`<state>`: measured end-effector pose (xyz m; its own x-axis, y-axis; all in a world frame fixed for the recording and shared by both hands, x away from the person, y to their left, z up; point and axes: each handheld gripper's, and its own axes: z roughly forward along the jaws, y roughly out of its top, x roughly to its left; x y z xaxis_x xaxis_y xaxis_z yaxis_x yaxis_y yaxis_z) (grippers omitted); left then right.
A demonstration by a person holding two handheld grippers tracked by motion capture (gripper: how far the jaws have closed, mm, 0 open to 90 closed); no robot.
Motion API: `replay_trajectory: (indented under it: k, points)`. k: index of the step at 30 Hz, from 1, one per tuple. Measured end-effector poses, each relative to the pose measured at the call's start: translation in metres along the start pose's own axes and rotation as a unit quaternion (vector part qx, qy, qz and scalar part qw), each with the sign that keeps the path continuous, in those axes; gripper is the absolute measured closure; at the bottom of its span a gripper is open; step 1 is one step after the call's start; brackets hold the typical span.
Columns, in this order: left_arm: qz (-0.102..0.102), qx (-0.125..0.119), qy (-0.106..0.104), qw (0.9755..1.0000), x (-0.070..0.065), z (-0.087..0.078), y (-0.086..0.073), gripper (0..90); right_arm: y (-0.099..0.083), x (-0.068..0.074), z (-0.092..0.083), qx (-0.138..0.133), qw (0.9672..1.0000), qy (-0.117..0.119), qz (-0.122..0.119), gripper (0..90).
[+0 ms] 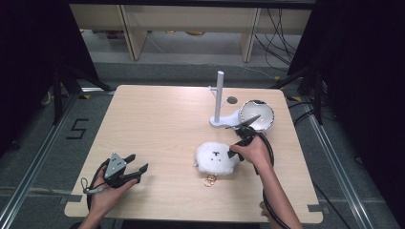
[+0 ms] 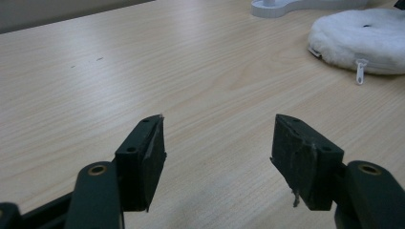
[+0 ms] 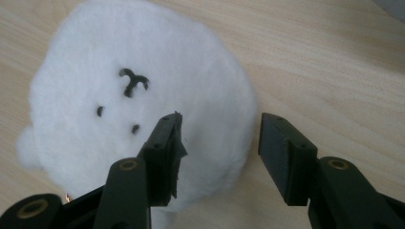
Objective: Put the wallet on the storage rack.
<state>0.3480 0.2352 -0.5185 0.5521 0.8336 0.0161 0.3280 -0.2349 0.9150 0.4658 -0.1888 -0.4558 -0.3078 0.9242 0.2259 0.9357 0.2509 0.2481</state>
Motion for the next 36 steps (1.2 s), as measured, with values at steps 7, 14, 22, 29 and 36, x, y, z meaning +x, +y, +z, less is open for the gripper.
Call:
replay_trajectory:
  k: [7, 14, 22, 29, 36]
  points:
    - [-0.002, 0.004, 0.001, 1.0, -0.001, 0.0, -0.001, 35.1, 0.005, 0.002, 0.014, 0.017, 0.9998, -0.008, -0.004, 48.2]
    - [-0.002, 0.007, -0.001, 1.0, 0.0, 0.001, -0.002, 35.0, 0.005, 0.003, 0.022, 0.017, 0.9994, -0.009, -0.027, 57.8]
    - [-0.002, 0.013, -0.001, 0.9999, -0.001, 0.001, -0.003, 35.1, 0.002, 0.003, 0.019, 0.006, 0.9996, -0.002, -0.026, 79.1]
    - [-0.005, 0.011, -0.001, 0.9999, -0.001, 0.001, -0.004, 35.1, -0.003, 0.007, 0.016, -0.021, 0.9985, -0.003, -0.05, 82.2]
    - [-0.005, 0.01, -0.004, 0.9999, -0.001, 0.001, -0.004, 35.1, -0.011, 0.016, -0.003, -0.056, 0.997, -0.008, -0.053, 83.0]
